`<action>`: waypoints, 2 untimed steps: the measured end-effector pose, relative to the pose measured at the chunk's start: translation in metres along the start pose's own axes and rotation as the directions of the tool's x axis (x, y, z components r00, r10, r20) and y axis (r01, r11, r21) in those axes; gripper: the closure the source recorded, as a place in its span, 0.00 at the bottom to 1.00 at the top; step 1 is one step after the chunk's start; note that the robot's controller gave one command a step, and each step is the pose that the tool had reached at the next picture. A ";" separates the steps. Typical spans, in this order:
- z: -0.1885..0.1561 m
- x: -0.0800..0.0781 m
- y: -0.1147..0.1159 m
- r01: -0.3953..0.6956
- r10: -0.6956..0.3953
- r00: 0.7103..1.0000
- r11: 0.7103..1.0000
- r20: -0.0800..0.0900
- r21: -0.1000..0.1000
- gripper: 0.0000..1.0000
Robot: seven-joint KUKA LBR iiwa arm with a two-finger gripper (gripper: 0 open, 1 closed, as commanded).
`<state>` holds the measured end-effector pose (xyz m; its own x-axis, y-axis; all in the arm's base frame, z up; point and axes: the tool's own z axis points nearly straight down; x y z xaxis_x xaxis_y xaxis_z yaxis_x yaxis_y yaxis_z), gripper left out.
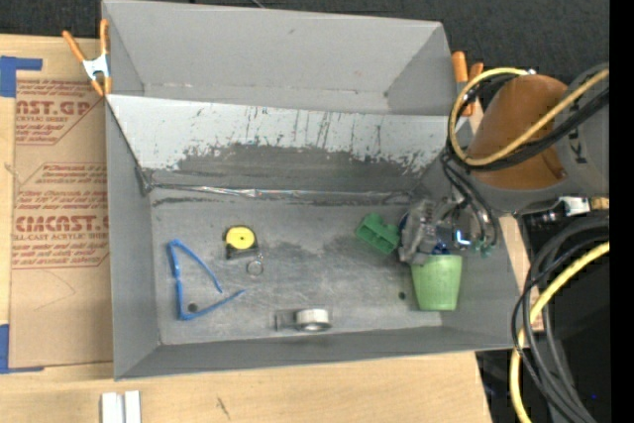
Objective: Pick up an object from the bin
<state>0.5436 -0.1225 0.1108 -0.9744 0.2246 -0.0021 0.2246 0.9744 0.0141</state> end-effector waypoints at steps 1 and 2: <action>0.001 -0.001 -0.006 -0.003 0.003 1.000 1.000 0.003 0.010 0.00; 0.002 0.001 -0.006 -0.002 0.002 1.000 1.000 -0.003 0.009 1.00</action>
Offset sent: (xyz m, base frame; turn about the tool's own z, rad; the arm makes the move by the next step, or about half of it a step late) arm 0.0000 0.0000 0.0000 0.0000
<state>0.5417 -0.1277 0.1089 -0.9739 0.2268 0.0009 0.2268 0.9739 0.0050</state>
